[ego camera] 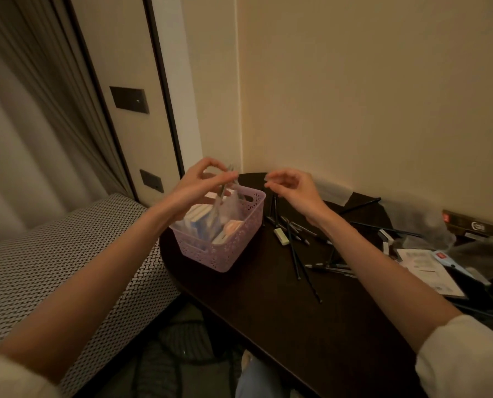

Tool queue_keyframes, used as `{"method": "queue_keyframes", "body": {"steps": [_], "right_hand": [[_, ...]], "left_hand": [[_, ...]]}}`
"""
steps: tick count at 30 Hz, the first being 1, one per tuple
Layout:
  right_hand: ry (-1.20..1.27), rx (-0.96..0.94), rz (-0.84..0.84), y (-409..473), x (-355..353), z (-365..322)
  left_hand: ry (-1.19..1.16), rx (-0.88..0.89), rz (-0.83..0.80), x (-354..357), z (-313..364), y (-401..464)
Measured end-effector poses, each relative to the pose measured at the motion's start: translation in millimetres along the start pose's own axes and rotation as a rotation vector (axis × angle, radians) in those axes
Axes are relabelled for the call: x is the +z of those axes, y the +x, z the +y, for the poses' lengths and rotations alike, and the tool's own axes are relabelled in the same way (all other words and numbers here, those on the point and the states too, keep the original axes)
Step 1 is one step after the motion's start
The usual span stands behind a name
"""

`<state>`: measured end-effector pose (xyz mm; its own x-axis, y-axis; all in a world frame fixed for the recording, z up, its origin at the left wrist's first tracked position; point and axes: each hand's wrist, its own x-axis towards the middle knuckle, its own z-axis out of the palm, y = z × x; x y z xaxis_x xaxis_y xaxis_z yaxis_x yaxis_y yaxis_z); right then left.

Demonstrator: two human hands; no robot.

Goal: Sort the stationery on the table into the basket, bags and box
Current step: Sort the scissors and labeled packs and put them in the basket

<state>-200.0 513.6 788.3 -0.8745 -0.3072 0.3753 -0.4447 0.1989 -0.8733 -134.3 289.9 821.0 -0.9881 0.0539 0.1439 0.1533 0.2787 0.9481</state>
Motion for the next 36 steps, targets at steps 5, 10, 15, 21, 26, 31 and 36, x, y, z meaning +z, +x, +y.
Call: {"method": "queue_keyframes", "body": {"steps": [5,10,15,21,26,31,36], "right_hand": [[-0.088,0.039,-0.013,7,18,33],[-0.336,-0.037,-0.13,7,29,54],[-0.421,-0.082,-0.159,7,31,66],[-0.438,-0.07,-0.15,5,32,69],[-0.527,-0.086,-0.265,11,32,68],[-0.627,-0.079,-0.369,10,39,70],[-0.676,-0.067,-0.41,9,41,68]], "left_hand": [[0.277,0.009,0.014,13,-19,27],[0.671,0.11,0.014,24,-43,51],[0.901,0.129,-0.017,27,-66,61],[1.192,0.021,-0.135,28,-71,58],[1.219,0.051,-0.2,20,-79,60],[1.435,0.008,-0.235,27,-94,64],[1.494,-0.062,-0.301,28,-88,62]]}}
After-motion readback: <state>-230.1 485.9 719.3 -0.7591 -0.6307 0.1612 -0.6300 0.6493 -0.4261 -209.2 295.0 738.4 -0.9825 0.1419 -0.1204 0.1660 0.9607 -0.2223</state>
